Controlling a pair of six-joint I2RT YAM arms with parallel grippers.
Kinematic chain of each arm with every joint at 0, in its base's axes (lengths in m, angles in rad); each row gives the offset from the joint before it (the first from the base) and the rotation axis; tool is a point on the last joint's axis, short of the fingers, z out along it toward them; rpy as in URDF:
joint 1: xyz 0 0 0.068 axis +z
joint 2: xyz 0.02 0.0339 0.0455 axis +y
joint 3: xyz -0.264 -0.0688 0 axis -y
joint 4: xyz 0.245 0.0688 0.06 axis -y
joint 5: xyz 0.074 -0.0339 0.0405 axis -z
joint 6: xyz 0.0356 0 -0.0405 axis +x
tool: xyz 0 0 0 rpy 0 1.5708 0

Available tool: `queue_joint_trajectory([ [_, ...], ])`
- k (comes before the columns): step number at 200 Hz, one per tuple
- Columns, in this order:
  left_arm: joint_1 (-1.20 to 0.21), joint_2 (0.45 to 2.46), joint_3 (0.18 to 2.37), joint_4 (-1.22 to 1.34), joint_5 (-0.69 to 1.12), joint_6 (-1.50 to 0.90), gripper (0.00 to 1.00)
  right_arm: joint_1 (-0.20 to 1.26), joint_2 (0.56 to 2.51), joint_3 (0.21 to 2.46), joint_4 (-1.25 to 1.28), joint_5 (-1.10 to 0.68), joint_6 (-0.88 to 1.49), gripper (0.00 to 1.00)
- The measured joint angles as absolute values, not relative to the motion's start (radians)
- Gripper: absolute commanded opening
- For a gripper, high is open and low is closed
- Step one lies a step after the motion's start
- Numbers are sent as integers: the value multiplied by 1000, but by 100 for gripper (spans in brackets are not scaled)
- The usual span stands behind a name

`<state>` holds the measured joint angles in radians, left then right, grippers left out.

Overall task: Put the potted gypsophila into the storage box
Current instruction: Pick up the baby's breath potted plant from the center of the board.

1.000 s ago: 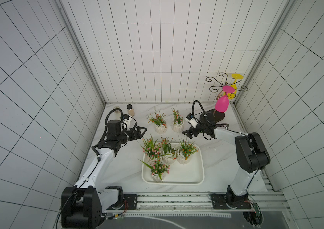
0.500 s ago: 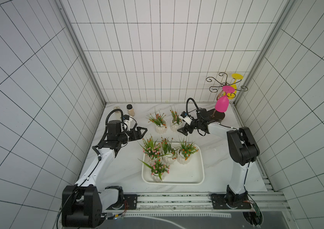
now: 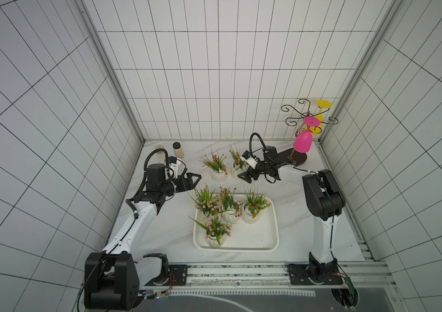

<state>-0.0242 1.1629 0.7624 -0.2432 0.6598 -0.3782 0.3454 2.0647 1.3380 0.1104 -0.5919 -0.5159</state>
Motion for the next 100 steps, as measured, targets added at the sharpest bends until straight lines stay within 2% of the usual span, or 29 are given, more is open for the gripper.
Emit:
queue_joint_trajectory([
  [100,-24,1168,762,-243,665,-378,90,362,2122,1377,197,-604,-475,99],
])
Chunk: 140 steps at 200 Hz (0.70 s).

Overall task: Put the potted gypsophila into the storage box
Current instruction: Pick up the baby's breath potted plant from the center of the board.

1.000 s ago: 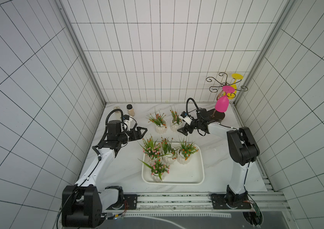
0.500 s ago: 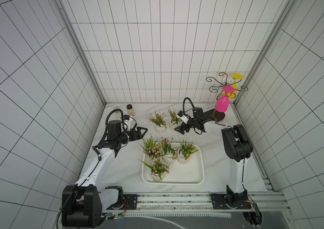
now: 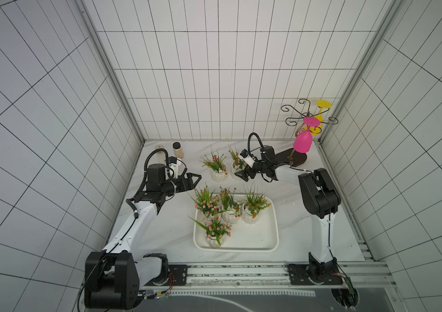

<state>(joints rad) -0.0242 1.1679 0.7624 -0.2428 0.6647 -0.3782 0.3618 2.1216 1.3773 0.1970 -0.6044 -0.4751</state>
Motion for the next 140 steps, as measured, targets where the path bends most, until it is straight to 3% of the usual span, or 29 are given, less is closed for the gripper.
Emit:
queue_joint_trajectory([
  [65,-24,1168,762,-243,672,-378,90,369,2128,1385,253,-616,-443,99],
  [140,-24,1168,762,-243,674,-378,90,372,2136,1385,276,-617,-419,91],
])
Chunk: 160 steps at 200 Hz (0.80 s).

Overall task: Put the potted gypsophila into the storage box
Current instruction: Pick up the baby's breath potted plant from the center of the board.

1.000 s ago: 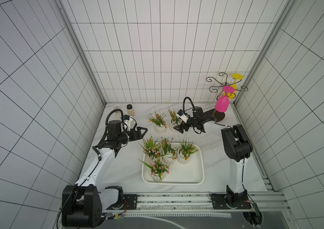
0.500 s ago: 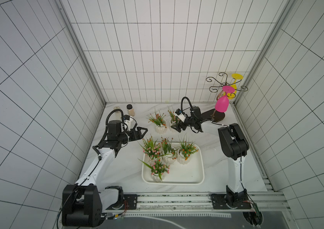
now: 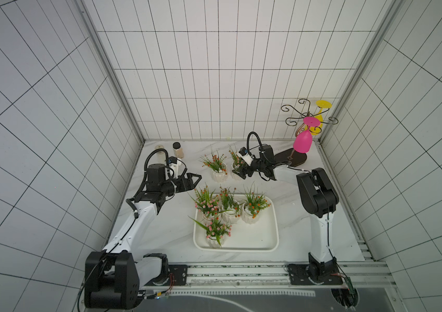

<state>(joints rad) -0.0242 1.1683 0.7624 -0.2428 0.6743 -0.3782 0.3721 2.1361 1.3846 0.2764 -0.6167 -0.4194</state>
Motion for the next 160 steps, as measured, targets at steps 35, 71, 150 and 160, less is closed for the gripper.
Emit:
queue_joint_trajectory([
  [35,-24,1168,762,-243,674,-378,90,372,2136,1385,278,-618,-413,85],
  [71,-24,1168,762,-243,675,-378,89,372,2136,1385,281,-617,-411,82],
  [150,-24,1168,762,-242,677,-378,89,372,2101,1385,283,-594,-405,82],
  [160,-24,1168,762,-241,680,-378,89,372,2087,1385,284,-592,-403,82],
])
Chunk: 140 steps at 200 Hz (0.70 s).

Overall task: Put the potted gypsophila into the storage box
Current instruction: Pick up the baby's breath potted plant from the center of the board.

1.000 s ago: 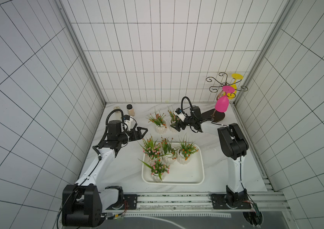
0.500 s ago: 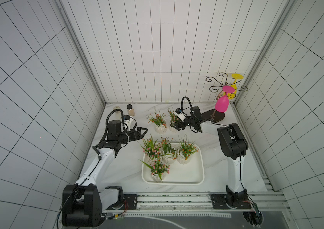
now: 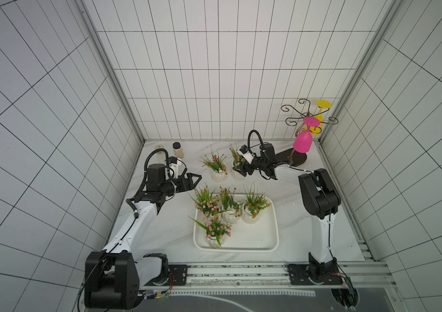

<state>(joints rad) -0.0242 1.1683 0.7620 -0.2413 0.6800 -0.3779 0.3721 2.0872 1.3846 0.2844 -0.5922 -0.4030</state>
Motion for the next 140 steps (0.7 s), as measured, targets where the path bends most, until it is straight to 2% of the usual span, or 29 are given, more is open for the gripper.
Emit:
queue_joint_trajectory([
  [140,-24,1138,735,-167,740,-402,87,372,1883,1338,289,-581,-361,81],
])
